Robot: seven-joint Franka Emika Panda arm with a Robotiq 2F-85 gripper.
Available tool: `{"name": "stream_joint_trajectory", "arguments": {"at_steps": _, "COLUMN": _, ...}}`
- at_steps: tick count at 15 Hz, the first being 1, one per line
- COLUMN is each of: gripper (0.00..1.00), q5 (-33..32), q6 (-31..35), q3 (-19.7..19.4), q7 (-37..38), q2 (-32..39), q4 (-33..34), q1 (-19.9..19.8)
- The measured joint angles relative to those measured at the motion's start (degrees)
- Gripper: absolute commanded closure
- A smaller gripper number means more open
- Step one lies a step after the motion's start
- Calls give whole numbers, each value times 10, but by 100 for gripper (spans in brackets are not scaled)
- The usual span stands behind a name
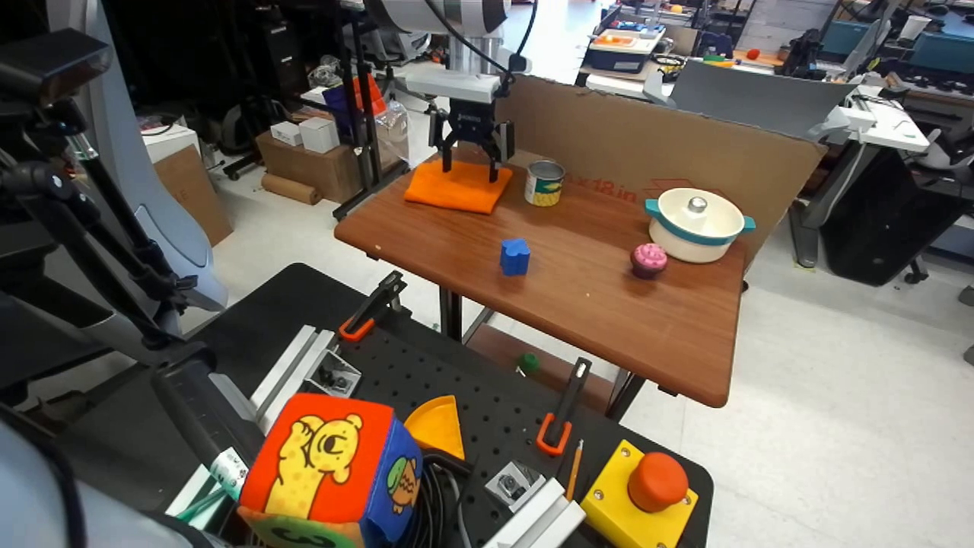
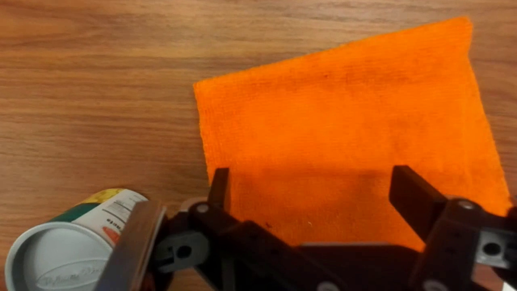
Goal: Move the towel to the edge
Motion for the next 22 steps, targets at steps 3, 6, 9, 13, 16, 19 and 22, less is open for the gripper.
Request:
{"name": "stream_joint_trajectory", "arguments": {"at_steps": 3, "gripper": 0, "q5": 1, "q6": -21, "q3": 0, "q7": 0, "q2": 35, "q4": 36, "q1": 3}}
{"name": "stream_joint_trajectory", "arguments": {"at_steps": 6, "gripper": 0, "q5": 3, "q6": -33, "q3": 1, "q7": 0, "q2": 54, "q4": 54, "q1": 5}}
{"name": "stream_joint_trajectory", "arguments": {"at_steps": 9, "gripper": 0, "q5": 3, "q6": -34, "q3": 1, "q7": -3, "q2": 54, "q4": 46, "q1": 7}}
{"name": "stream_joint_trajectory", "arguments": {"at_steps": 13, "gripper": 0, "q5": 3, "q6": -37, "q3": 3, "q7": -24, "q2": 43, "q4": -3, "q1": 8}}
{"name": "stream_joint_trajectory", "arguments": {"at_steps": 16, "gripper": 0, "q5": 2, "q6": -45, "q3": 10, "q7": -48, "q2": 11, "q4": -67, "q1": 8}}
{"name": "stream_joint_trajectory", "arguments": {"at_steps": 19, "gripper": 0, "q5": 1, "q6": -47, "q3": 16, "q7": -62, "q2": -20, "q4": -132, "q1": 12}}
{"name": "stream_joint_trajectory", "arguments": {"at_steps": 22, "gripper": 0, "q5": -4, "q6": -23, "q3": 18, "q7": -63, "q2": -41, "q4": -173, "q1": 17}}
